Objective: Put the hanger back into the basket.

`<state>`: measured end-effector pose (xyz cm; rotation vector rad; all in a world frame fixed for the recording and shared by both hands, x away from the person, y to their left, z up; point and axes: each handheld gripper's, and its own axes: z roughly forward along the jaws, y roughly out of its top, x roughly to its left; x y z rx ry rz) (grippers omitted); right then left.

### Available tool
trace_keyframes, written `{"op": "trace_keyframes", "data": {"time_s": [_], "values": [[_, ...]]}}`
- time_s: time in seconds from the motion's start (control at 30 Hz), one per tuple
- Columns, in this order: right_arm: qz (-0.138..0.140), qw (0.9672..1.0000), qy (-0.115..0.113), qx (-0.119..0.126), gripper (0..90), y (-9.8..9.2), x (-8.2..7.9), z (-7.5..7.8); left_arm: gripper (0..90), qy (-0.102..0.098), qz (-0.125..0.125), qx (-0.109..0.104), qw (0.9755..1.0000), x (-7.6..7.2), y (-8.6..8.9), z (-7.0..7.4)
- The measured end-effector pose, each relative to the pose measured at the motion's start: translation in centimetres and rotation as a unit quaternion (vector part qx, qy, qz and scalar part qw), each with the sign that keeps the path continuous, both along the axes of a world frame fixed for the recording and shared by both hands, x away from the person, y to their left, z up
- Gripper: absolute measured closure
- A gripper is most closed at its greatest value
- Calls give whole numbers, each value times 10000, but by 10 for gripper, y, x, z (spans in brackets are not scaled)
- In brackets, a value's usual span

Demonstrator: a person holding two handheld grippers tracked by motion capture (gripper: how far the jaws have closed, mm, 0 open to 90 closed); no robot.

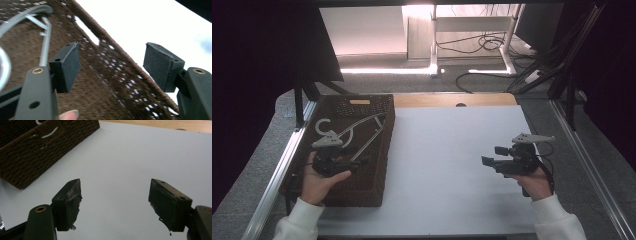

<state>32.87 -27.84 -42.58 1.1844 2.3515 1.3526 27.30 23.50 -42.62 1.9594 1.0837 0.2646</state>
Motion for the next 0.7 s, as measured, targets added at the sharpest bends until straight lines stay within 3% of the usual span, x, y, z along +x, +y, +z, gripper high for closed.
{"op": "trace_keyframes", "data": {"time_s": [0.27, 0.7], "values": [[29, 9999, 16, -95, 264, 2, 0, -2, 293, 100, -155, -84, 9998, -2, -23, -10], [66, 9999, -24, -103, 252, 1, 1, -2, 291, 76, -49, -171, 9998, -4, -22, -8]]}}
